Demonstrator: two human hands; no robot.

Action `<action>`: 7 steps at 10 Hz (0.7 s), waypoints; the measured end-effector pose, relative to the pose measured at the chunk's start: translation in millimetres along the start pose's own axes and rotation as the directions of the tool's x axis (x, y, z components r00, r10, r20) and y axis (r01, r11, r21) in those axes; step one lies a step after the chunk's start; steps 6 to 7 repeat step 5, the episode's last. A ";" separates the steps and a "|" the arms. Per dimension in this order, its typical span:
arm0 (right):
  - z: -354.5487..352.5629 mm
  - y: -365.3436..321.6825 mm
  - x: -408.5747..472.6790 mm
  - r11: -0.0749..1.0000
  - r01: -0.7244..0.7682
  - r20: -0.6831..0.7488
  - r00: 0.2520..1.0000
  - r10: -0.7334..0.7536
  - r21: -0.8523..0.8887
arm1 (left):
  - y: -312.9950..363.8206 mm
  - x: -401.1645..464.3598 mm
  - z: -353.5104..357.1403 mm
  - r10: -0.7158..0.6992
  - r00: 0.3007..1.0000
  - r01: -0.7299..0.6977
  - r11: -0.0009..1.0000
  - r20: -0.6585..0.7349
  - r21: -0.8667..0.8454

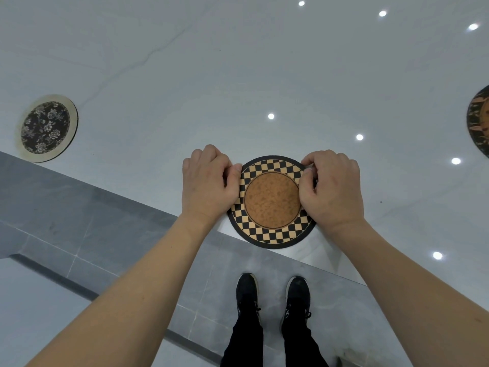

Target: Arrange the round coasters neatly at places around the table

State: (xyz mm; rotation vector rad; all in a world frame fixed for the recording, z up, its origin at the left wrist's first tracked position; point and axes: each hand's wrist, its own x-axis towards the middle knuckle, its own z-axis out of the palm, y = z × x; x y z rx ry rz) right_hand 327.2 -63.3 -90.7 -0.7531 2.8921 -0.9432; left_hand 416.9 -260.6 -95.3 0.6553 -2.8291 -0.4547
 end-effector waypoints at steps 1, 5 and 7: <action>1.1 0.6 -0.5 1.000 0.004 -0.011 1.000 -0.004 0.014 | 0.2 0.0 -0.1 0.007 1.000 -0.007 1.000 0.000 -0.002; -2.7 0.5 -5.5 0.992 -0.041 -0.019 0.999 0.044 0.121 | 0.2 -0.7 0.0 0.018 1.000 -0.017 0.999 0.011 -0.036; -2.7 0.5 -5.5 0.992 -0.041 -0.019 0.999 0.044 0.121 | 0.2 -0.7 0.0 0.018 1.000 -0.017 0.999 0.011 -0.036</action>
